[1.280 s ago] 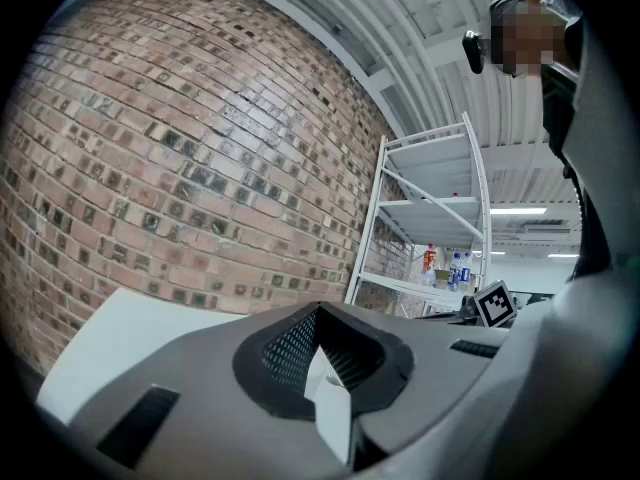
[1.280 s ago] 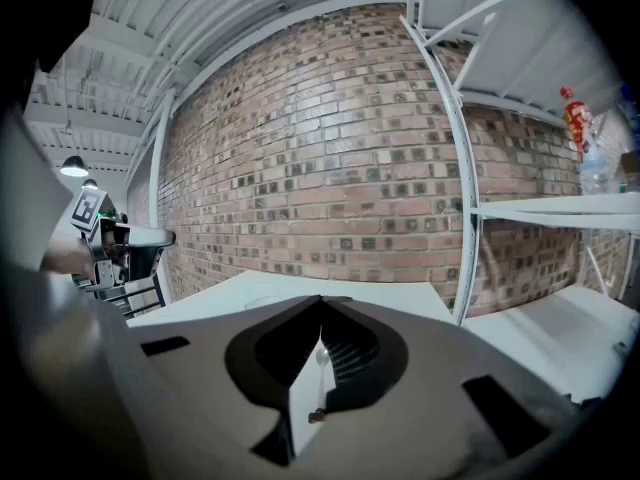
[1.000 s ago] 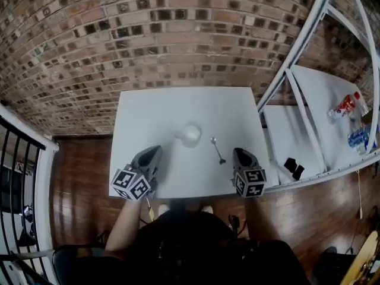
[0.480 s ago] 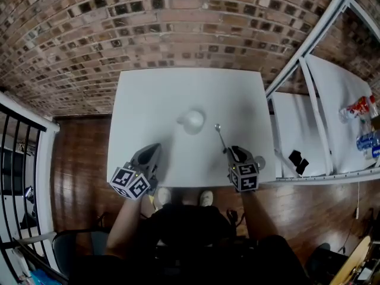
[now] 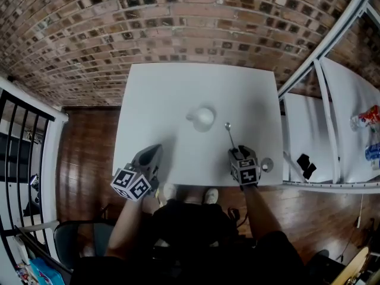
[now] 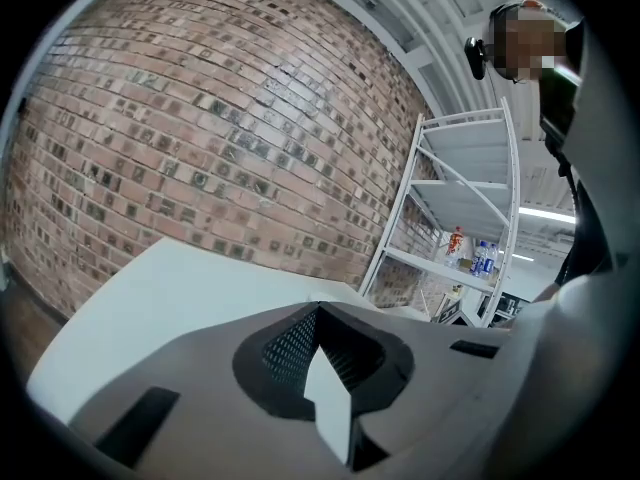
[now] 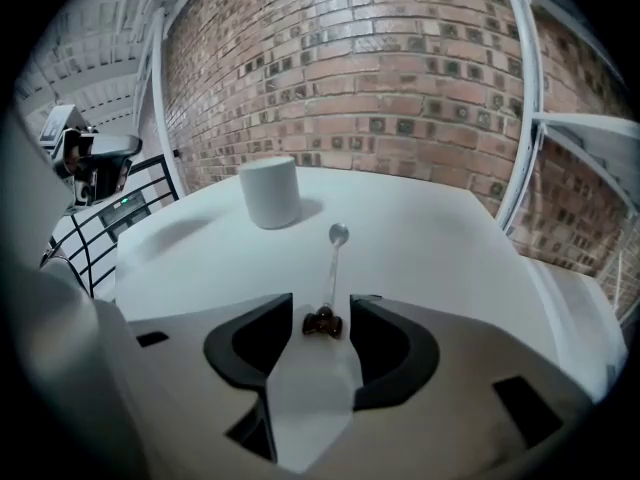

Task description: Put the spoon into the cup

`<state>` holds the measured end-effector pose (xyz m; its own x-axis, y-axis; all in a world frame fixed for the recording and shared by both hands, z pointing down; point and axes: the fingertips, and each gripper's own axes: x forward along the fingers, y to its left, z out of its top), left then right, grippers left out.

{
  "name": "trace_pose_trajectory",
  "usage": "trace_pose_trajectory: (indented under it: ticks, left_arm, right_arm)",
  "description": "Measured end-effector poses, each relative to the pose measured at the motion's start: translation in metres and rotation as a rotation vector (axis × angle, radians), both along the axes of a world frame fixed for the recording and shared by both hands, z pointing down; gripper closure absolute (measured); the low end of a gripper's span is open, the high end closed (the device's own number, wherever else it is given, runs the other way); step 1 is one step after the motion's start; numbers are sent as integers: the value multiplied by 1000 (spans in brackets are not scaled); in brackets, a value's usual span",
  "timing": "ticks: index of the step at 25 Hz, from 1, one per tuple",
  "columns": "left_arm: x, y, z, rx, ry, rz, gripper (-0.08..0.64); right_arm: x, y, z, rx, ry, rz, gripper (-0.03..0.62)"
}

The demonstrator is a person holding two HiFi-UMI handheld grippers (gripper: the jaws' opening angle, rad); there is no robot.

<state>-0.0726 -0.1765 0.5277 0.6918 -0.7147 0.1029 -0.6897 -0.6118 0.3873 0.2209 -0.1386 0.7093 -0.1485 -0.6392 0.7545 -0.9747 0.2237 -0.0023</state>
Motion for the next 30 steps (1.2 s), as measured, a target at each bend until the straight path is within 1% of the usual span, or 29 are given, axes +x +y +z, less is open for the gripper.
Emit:
trace_pose_trajectory:
  ticks: [3, 9, 11, 12, 13, 18, 21, 30]
  left_arm:
    - [-3, 2, 2, -9, -1, -2, 557]
    - [-3, 5, 7, -24, 9, 6, 555]
    - [-1, 5, 7, -24, 10, 12, 555]
    - [0, 5, 7, -23, 11, 14, 555]
    - [1, 5, 6, -22, 13, 16, 555]
    - [4, 6, 2, -13, 17, 29, 557]
    - [2, 7, 0, -8, 22, 28, 555]
    - [5, 9, -11, 31, 27, 53, 555]
  right_arm:
    - [1, 3, 10, -44, 6, 27, 402]
    - [-1, 6, 11, -72, 19, 36, 405]
    - [-1, 7, 12, -85, 19, 26, 423]
    - [-1, 7, 13, -88, 18, 21, 450]
    - [-1, 7, 12, -88, 17, 18, 459]
    - [-3, 9, 11, -100, 28, 5, 460]
    - [-5, 7, 1, -51, 37, 1, 460]
    - [-13, -9, -64, 122, 21, 3, 460]
